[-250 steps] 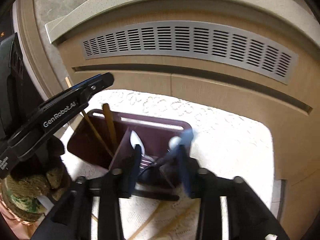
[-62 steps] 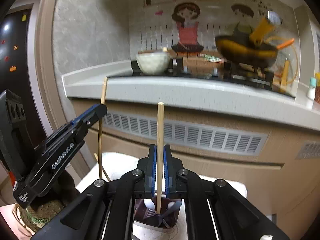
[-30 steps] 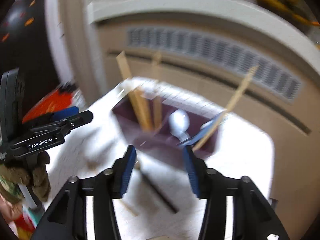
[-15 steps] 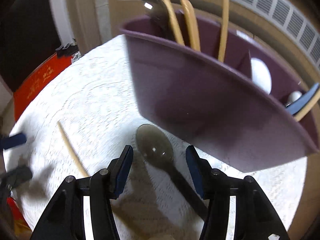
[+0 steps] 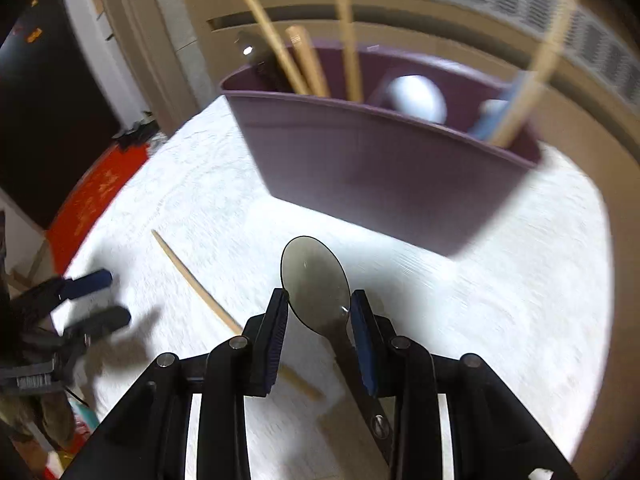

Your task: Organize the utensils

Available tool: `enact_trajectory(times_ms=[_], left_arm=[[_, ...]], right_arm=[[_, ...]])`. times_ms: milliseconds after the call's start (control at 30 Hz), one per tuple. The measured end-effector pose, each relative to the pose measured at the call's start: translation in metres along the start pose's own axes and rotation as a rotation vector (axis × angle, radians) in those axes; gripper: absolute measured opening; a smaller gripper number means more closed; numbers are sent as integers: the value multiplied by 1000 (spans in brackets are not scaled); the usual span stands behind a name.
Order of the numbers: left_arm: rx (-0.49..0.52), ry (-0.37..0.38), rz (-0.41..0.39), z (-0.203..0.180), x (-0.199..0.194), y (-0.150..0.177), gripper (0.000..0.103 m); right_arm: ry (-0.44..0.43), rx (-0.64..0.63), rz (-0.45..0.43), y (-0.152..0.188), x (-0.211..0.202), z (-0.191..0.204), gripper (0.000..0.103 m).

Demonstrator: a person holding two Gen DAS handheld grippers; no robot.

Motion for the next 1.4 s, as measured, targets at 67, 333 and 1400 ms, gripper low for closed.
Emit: enact_trajectory(times_ms=[67,333,1400], left_arm=[[-45,32,36,-4,6,3,74],[-216,55,101,-14,32,-5,74],[186,-43,15,-45,30,10,11]], right_arm=[[55,-17,-29,4,-20,-8,30],[195,30,-106,39,-80,-42,25],[191,78,-94,94,-82,-30,78]])
Point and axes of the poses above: each gripper's, at about its wrist camera, not at the fingertips, and x roughly the way its jaws point, z to its left, y to its underside, the point moved 8 cm from there along x, roughly the way its jaws point, and after that the axes turned 13 degrees about -z, right-handed, at the moved point
